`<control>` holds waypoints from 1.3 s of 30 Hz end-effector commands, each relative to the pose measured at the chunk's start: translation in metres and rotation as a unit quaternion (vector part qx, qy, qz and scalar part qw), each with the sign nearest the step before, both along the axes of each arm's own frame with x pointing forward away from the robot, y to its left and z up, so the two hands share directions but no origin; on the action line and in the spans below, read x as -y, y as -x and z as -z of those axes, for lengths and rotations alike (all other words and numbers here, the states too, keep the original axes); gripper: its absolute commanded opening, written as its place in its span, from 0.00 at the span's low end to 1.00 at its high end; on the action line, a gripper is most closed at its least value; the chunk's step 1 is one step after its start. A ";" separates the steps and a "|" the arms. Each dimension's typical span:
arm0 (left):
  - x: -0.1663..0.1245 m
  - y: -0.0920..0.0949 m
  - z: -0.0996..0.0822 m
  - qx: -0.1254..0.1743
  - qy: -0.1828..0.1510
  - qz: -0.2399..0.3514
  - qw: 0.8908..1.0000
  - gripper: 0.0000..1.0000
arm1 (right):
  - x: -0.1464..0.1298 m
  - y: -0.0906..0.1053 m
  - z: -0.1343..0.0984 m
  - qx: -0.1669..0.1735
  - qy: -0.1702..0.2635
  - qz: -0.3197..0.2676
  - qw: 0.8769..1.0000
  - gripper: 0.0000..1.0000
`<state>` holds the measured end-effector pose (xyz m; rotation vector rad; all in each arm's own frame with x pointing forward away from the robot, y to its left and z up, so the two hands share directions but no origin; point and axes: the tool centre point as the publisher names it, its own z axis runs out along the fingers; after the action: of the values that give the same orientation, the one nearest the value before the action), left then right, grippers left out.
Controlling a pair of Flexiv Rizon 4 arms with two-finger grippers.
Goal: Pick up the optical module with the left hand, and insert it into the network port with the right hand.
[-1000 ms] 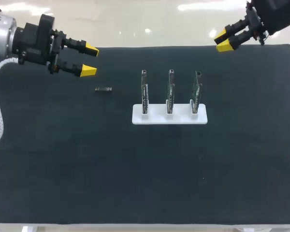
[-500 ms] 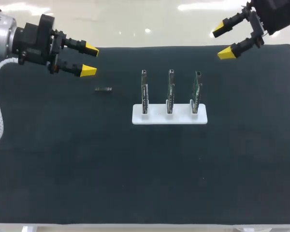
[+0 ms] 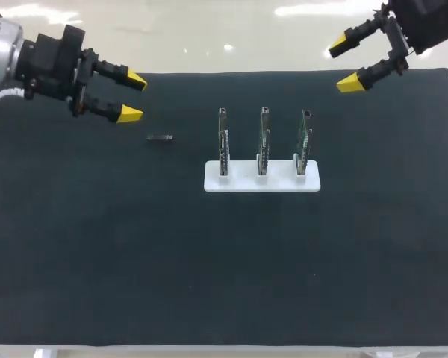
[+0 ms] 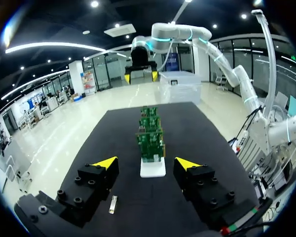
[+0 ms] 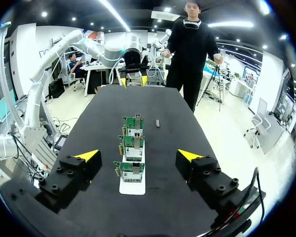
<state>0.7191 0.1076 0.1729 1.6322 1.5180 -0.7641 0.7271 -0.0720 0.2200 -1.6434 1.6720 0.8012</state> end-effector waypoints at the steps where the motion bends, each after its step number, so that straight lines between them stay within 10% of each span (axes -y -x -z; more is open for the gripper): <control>1: 0.000 -0.026 0.003 -0.001 -0.098 0.003 0.995 1.00 | 0.000 0.000 0.000 0.000 0.000 0.000 1.000 1.00; 10: -0.006 -0.083 0.038 0.029 -0.260 0.026 0.965 1.00 | 0.000 0.000 0.000 0.000 0.000 0.000 1.000 1.00; 20: -0.019 -0.117 0.067 -0.014 -0.403 0.032 0.914 1.00 | 0.000 0.000 0.000 0.000 0.000 0.000 1.000 1.00; 39: -0.044 -0.134 0.111 -0.110 -0.481 0.020 0.870 1.00 | 0.000 0.000 0.000 0.000 0.000 0.000 1.000 1.00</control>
<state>0.8448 0.1540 0.0644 2.2124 2.1372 -0.0162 0.7272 -0.0721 0.2200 -1.6436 1.6721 0.8017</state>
